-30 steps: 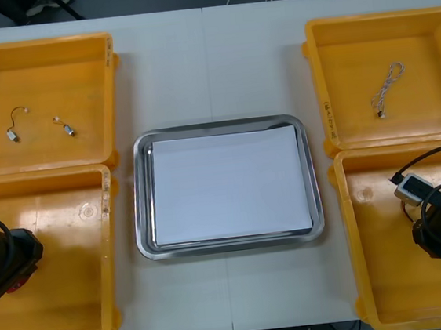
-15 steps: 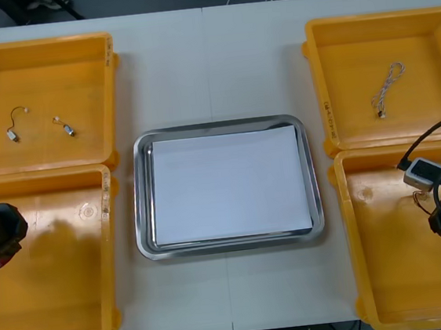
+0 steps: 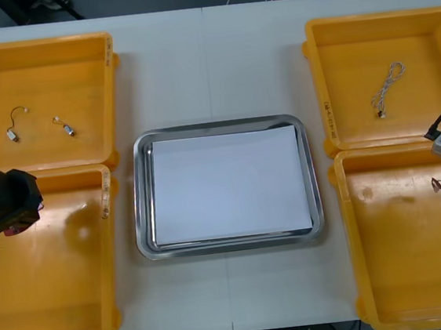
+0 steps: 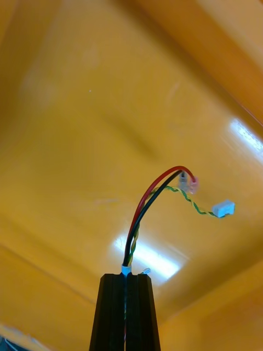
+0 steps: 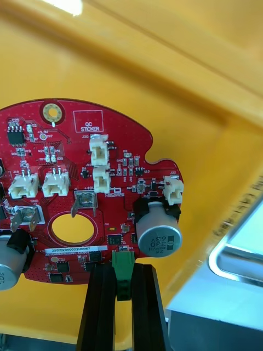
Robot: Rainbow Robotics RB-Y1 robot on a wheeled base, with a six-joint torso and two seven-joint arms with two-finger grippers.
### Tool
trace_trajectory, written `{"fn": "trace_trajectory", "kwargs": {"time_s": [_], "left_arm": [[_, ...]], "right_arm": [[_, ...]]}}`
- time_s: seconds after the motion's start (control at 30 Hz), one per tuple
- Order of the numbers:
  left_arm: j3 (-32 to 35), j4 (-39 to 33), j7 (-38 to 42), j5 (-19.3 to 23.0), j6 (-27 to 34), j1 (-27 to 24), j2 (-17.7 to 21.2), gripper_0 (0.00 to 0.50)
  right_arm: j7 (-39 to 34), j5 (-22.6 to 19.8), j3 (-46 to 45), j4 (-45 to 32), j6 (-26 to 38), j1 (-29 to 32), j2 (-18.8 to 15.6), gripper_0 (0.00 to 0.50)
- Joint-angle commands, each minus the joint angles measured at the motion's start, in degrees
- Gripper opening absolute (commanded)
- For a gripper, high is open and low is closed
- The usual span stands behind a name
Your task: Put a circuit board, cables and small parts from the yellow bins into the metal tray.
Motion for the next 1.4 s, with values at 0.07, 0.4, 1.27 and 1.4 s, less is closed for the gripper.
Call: {"fn": "trace_trajectory", "kwargs": {"time_s": [0.07, 0.4, 1.27, 1.4], "left_arm": [[0.85, -1.99, -3.52, 3.72, 0.54, -6.99, 2.78, 0.0], [-8.47, -2.08, -4.75, 2.58, 0.54, -15.69, 2.78, 0.0], [-30.8, 3.81, -4.22, -0.15, -0.82, -29.58, -5.57, 0.0], [-34.4, 4.25, -4.13, -1.11, -3.9, -29.93, -6.27, 0.0]], "right_arm": [[-1.01, -1.29, -5.23, -2.51, 4.49, -3.52, 0.4, 0.0], [-2.68, -2.17, -8.75, -3.66, 5.59, -7.83, 0.32, 0.0], [-2.42, -5.95, -1.1, -6.38, 5.59, -16.62, 0.32, 0.0], [-2.07, -6.3, 1.63, -6.38, 5.59, -17.93, 0.23, 0.0]]}}
